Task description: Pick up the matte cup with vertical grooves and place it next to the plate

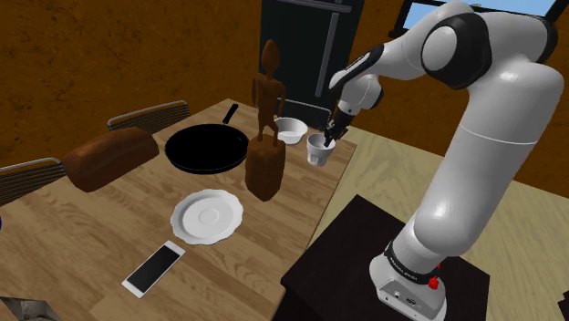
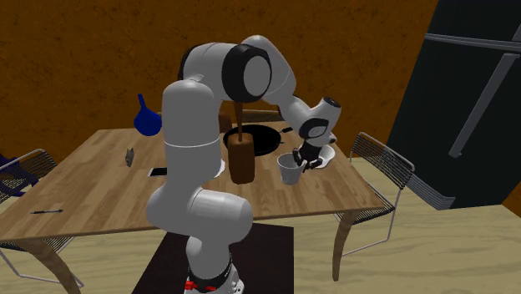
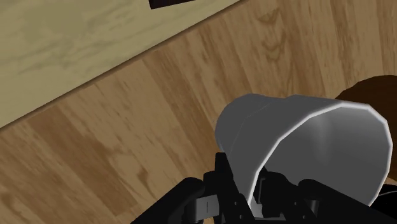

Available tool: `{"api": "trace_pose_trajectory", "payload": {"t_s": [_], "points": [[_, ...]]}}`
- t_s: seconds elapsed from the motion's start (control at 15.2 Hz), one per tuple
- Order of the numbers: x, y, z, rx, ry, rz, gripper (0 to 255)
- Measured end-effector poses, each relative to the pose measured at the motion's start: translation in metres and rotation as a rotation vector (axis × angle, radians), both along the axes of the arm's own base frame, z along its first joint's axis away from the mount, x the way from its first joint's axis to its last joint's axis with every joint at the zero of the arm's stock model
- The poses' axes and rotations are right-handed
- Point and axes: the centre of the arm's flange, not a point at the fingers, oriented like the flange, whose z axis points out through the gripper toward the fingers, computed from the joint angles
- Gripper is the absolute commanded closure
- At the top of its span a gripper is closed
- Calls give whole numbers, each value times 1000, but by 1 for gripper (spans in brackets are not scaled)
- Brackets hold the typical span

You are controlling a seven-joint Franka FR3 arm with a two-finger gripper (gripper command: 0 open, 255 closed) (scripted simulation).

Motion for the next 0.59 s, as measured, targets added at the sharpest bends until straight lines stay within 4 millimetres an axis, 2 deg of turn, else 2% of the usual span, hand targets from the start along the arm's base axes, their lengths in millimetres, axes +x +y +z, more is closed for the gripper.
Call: {"api": "trace_pose_trajectory", "payload": {"t_s": [0.59], "points": [[0, 0, 49, 0, 0, 0, 255]]}}
